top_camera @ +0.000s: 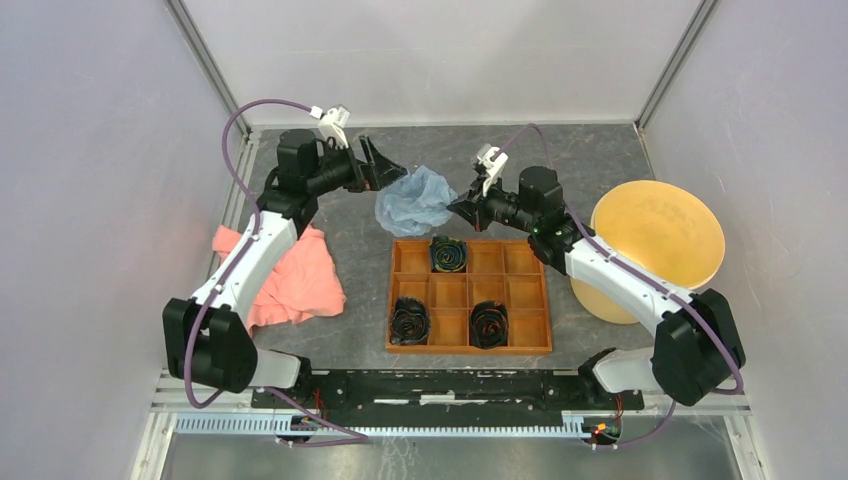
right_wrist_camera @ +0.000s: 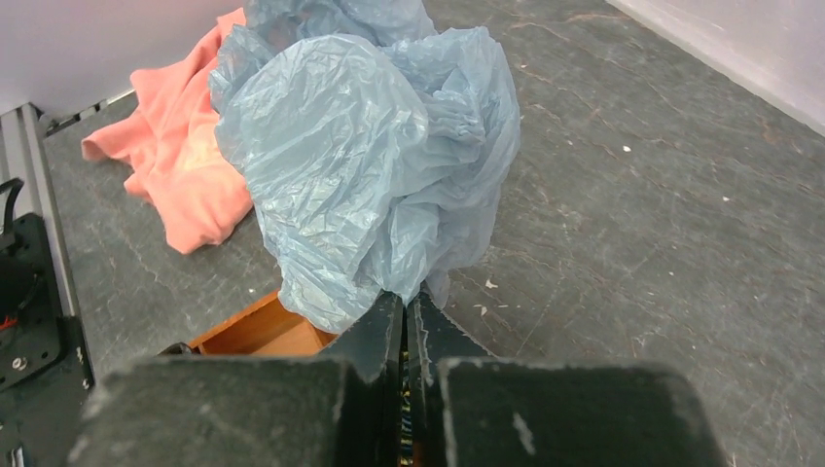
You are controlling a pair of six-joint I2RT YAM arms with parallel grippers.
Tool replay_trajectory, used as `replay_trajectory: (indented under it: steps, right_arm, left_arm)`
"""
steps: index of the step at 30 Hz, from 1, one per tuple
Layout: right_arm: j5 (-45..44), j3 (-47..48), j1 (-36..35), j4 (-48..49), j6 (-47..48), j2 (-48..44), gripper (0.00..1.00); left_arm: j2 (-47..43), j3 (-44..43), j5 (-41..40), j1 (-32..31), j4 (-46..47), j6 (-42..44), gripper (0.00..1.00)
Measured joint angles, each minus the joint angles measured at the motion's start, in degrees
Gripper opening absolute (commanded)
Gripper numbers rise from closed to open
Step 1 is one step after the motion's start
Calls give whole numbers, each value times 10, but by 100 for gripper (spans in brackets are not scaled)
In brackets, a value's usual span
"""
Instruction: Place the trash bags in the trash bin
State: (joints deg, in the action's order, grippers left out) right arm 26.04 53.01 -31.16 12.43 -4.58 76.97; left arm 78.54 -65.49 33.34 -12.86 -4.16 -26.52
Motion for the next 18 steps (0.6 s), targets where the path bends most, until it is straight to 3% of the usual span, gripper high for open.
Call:
replay_trajectory:
  steps: [7, 11, 13, 16, 18]
  right_arm:
    - [5, 1, -8, -5, 21, 1, 1]
    - [-18, 1, -8, -6, 23, 1, 0]
    - [-37, 1, -8, -8, 21, 0, 1]
    - [-97, 1, -8, -20, 9, -1, 15]
    - [-152, 1, -5, -40, -5, 0, 21]
  left_arm:
    - [26, -10, 7, -1, -6, 0, 63]
    - [33, -10, 7, -1, -23, 2, 27]
    - [29, -11, -2, -1, -28, 4, 17]
    - [6, -9, -32, -1, -35, 11, 4]
    - [-31, 2, -66, -1, -33, 18, 2]
